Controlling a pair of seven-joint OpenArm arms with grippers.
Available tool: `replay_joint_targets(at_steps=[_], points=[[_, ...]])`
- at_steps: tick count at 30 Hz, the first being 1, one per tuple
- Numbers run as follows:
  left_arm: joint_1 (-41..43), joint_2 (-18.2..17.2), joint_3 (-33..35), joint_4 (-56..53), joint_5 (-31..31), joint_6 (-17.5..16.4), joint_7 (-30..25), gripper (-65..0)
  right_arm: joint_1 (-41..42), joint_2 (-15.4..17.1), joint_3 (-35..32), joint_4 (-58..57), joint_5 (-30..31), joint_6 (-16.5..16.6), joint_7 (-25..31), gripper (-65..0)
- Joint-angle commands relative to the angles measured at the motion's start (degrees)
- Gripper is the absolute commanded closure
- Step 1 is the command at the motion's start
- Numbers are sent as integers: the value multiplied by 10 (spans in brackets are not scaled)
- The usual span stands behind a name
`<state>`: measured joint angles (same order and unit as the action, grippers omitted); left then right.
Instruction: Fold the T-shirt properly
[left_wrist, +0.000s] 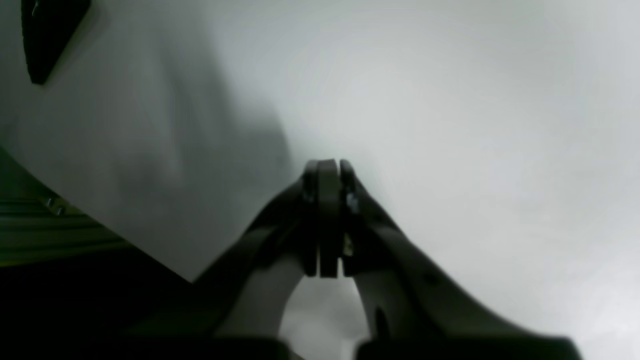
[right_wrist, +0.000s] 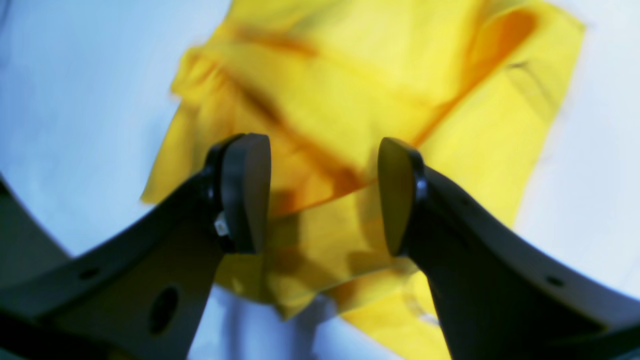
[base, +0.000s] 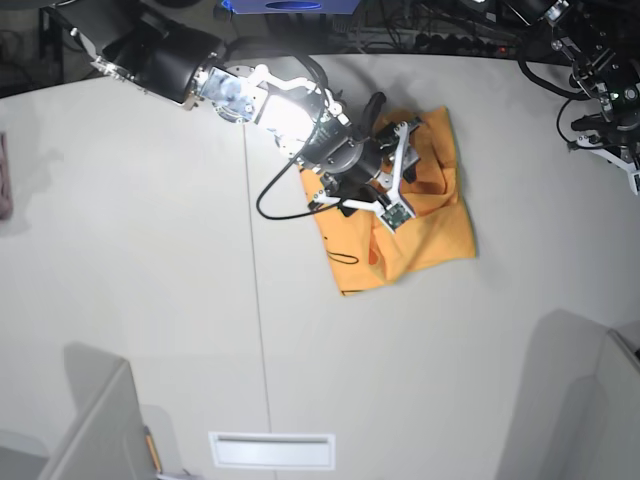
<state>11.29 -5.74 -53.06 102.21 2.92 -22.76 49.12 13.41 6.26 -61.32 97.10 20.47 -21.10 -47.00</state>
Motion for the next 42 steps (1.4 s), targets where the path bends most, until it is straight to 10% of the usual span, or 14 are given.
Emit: replay_joint_targets(at_steps=[1,8,15,24,31,42], points=[[-3,-9,-3,9,2,0,-8,0,11,-5,4,-1,-13,-2,16,-312],[-3,-9,-3,9,3,0,-8,0,8,-5,2,-33,-63,-2,46,-288],[-3,-9,-3,9,3,0,-8,0,11,-16,2,-30,-61,-1,45,-15],[-3,-10,-3,9,3,0,-8,0,7,-49,2,-27,-64,-1,46,-153],[-3,-10,-3,9,4,0,-8,0,15,-52,4,-29,-61,22,46,0],[-3,-10,-3,9,2,0,-8,0,37,-99,4,-59,-62,30,78,0]])
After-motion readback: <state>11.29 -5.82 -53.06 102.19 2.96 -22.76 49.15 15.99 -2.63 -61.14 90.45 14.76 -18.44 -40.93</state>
